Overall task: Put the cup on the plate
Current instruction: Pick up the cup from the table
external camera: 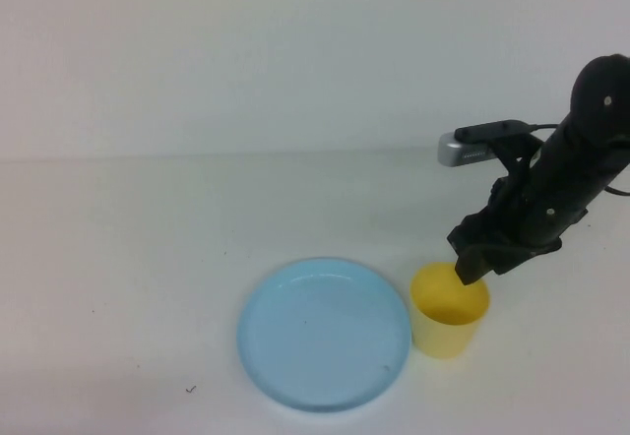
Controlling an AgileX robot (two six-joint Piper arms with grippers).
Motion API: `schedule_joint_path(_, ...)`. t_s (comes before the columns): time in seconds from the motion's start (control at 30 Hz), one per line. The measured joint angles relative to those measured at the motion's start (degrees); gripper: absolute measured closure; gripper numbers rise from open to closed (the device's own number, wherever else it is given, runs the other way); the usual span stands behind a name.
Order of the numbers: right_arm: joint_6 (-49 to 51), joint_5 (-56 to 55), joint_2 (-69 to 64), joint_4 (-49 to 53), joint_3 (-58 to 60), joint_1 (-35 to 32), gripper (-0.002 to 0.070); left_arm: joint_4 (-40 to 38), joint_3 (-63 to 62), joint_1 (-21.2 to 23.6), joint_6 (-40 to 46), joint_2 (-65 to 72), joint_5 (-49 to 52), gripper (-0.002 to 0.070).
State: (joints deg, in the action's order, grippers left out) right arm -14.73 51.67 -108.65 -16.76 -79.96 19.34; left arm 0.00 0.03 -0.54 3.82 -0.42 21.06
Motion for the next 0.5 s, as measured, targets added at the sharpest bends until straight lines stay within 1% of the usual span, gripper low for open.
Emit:
schedule_joint_path(0.2, 0.0, -1.0, -3.8, -1.1, -0.1, 0.0, 0.0301, 0.0, 0.0, 0.0, 0.0, 0.0, 0.0, 0.0675)
schedule_joint_path(0.27, 0.0, -1.4, -4.6, -1.2, -0.1, 0.0, 0.033, 0.0, 0.0, 0.0, 0.0, 0.0, 0.0, 0.0675)
schedule_joint_path(0.3, 0.0, -1.7, -5.1, -1.3, -0.1, 0.0, 0.0368, 0.0, 0.0, 0.0, 0.0, 0.0, 0.0, 0.0675)
schedule_joint_path(0.4, -1.3, -2.4, -5.8, -1.6, -0.1, 0.0, 0.0554, 0.0, 0.0, 0.0, 0.0, 0.0, 0.0, 0.0675)
schedule_joint_path(0.43, -1.8, -2.5, -5.8, -1.8, -0.2, 0.0, 0.0593, 0.0, 0.0, 0.0, 0.0, 0.0, 0.0, 0.0675)
schedule_joint_path(0.5, -2.3, -2.4, -5.8, -1.8, -0.8, 0.0, 0.0627, 0.0, 0.0, 0.0, 0.0, 0.0, 0.0, 0.0675)
